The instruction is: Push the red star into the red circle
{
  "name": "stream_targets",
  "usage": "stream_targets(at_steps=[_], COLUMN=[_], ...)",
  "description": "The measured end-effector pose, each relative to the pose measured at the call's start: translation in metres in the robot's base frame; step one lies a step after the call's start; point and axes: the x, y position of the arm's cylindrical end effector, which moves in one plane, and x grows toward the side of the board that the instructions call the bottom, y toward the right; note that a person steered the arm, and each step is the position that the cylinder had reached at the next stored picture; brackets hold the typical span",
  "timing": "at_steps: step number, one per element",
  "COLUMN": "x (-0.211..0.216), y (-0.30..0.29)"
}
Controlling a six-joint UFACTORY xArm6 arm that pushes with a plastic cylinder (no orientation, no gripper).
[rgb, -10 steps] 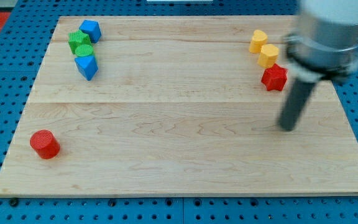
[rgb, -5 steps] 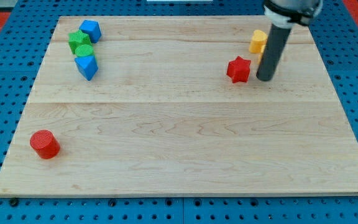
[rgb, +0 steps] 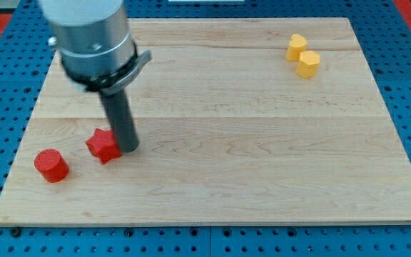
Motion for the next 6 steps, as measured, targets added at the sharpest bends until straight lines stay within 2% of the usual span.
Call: stream_targets(at_steps=[1,2,3,6], x=[-0.003,-0.023,-0.044,-0.049], y=[-0.038,0.006,0.108,0.245])
